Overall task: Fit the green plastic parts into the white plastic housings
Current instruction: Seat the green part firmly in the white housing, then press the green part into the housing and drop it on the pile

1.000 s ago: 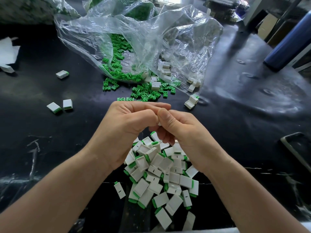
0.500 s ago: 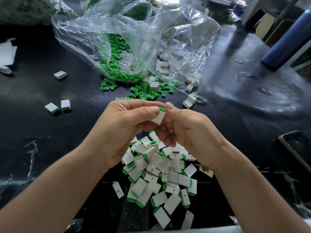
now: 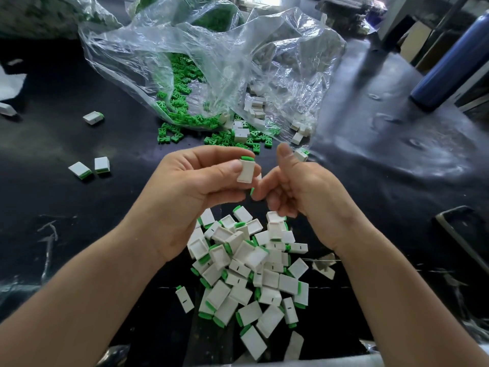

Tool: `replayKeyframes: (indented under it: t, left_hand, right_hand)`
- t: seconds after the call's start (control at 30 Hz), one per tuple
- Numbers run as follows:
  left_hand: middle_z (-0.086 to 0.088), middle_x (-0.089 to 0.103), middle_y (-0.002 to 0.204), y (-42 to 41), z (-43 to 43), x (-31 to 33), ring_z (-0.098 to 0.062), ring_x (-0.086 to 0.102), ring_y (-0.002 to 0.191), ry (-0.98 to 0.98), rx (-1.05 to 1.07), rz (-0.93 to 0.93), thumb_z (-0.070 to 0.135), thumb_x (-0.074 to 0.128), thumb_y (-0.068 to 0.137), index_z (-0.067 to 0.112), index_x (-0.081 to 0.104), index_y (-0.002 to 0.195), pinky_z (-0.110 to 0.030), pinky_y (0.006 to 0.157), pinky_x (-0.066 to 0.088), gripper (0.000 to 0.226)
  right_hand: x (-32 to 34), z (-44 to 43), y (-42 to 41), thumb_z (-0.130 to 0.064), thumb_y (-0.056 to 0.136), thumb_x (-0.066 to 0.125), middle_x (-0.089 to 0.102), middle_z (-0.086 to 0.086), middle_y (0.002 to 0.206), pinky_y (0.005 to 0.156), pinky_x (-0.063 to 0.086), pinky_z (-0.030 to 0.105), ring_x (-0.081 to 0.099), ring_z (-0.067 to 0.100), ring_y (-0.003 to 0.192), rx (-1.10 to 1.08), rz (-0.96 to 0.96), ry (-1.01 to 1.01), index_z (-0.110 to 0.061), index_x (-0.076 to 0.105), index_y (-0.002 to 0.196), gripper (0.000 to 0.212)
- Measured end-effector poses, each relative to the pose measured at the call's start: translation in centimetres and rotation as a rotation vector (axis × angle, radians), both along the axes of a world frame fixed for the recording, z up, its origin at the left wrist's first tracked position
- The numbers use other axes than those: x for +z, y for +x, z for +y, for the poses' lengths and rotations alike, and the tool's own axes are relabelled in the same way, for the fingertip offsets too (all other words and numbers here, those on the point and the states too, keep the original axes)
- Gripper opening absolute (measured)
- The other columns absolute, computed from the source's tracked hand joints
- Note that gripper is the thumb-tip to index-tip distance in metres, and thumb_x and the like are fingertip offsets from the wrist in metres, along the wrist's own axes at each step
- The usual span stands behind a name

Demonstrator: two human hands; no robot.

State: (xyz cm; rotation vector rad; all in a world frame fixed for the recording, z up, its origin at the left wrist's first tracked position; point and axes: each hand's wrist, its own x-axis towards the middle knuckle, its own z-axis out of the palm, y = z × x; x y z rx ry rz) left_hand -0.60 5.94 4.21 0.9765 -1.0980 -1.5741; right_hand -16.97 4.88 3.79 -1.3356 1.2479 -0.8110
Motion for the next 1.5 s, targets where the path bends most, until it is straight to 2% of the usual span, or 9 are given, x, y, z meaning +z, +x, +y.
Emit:
replayKeyframes:
  t: [0.13, 0.3, 0.43, 0.6, 0.77, 0.9, 1.1, 1.37, 1.5]
  left_hand:
    - [-0.006, 0.069, 0.061, 0.5, 0.2, 0.4, -0.01, 0.057, 0.045, -0.044, -0.146, -0.226, 0.024, 0.066, 0.055, 0.01, 0.072, 0.068, -0.015, 0.039, 0.039, 0.02]
    - [0.005, 0.06, 0.049, -0.2, 0.7, 0.5, -0.003, 0.038, 0.04, -0.033, -0.351, -0.399, 0.037, 0.068, 0.054, 0.01, 0.074, 0.065, -0.011, 0.039, 0.03, 0.03]
    - [-0.002, 0.067, 0.056, -0.2, 0.3, 0.5, 0.001, 0.041, 0.037, -0.002, -0.155, -0.358, 0.029, 0.067, 0.066, 0.009, 0.073, 0.062, -0.009, 0.037, 0.031, 0.022]
    - [0.0, 0.068, 0.061, 0.0, -0.6, -0.2, -0.003, 0.039, 0.038, 0.044, 0.127, -0.356, 0.014, 0.068, 0.078, 0.012, 0.072, 0.067, -0.011, 0.035, 0.029, 0.012]
    - [0.004, 0.069, 0.061, 0.2, -1.0, -0.6, 0.0, 0.047, 0.041, 0.066, 0.231, -0.363, 0.008, 0.064, 0.082, 0.019, 0.069, 0.068, -0.011, 0.036, 0.033, 0.018]
    - [-0.002, 0.071, 0.078, 0.1, -1.0, -0.7, 0.0, 0.058, 0.051, 0.053, 0.221, -0.35, 0.006, 0.063, 0.083, 0.02, 0.068, 0.08, -0.013, 0.04, 0.041, 0.015]
    - [-0.003, 0.07, 0.08, 0.0, -0.9, -0.7, -0.005, 0.064, 0.06, 0.047, 0.189, -0.302, 0.014, 0.065, 0.081, 0.02, 0.066, 0.084, -0.016, 0.05, 0.051, 0.007]
    - [-0.001, 0.065, 0.064, -0.1, -0.7, -0.6, -0.005, 0.06, 0.052, 0.009, 0.136, -0.343, 0.004, 0.068, 0.075, 0.013, 0.067, 0.085, -0.018, 0.052, 0.051, 0.013]
    - [0.002, 0.065, 0.07, 0.2, -1.2, -0.7, 0.0, 0.059, 0.053, -0.002, 0.277, -0.285, 0.002, 0.06, 0.084, 0.019, 0.065, 0.085, -0.016, 0.054, 0.052, 0.017]
  right_hand:
    - [-0.8, -0.9, -0.8, -0.049, 0.087, 0.048, 0.056, -0.007, 0.051, 0.051, 0.041, 0.019, 0.048, 0.002, 0.049, -0.217, 0.261, -0.188, -0.016, 0.066, 0.064, 0.044]
    - [-2.1, -1.4, -0.5, -0.025, 0.09, 0.058, 0.063, -0.006, 0.082, 0.071, 0.045, 0.018, 0.055, 0.002, 0.074, -0.206, 0.592, -0.366, -0.02, 0.07, 0.093, 0.013]
    - [-2.8, -2.0, 0.4, -0.021, 0.091, 0.056, 0.055, -0.003, 0.105, 0.092, 0.041, 0.028, 0.054, 0.014, 0.1, -0.153, 0.684, -0.388, -0.018, 0.062, 0.119, 0.029]
    - [-3.7, -2.5, 0.8, -0.027, 0.092, 0.053, 0.054, 0.002, 0.115, 0.092, 0.034, 0.027, 0.046, 0.017, 0.11, -0.078, 0.786, -0.358, -0.019, 0.06, 0.122, 0.031]
    - [-3.9, -2.6, 0.7, -0.028, 0.091, 0.055, 0.053, -0.003, 0.098, 0.083, 0.035, 0.025, 0.049, 0.016, 0.099, -0.099, 0.771, -0.372, -0.016, 0.063, 0.102, 0.018]
    - [-3.3, -2.2, 0.5, -0.023, 0.094, 0.051, 0.062, 0.0, 0.097, 0.082, 0.042, 0.032, 0.055, 0.018, 0.091, -0.171, 0.622, -0.437, -0.013, 0.06, 0.102, 0.015]
    - [-2.5, -1.0, 2.0, -0.007, 0.088, 0.057, 0.063, 0.002, 0.093, 0.077, 0.044, 0.016, 0.054, 0.005, 0.083, -0.077, 0.415, -0.708, -0.004, 0.067, 0.102, 0.017]
    - [-2.8, -0.5, 2.6, -0.01, 0.089, 0.055, 0.062, -0.004, 0.074, 0.063, 0.053, 0.031, 0.06, 0.01, 0.068, -0.079, 0.18, -0.564, -0.008, 0.065, 0.091, 0.01]
    - [-2.9, -0.9, 2.3, -0.013, 0.092, 0.053, 0.062, -0.012, 0.081, 0.072, 0.048, 0.021, 0.059, 0.005, 0.075, -0.131, 0.301, -0.568, -0.01, 0.069, 0.098, 0.018]
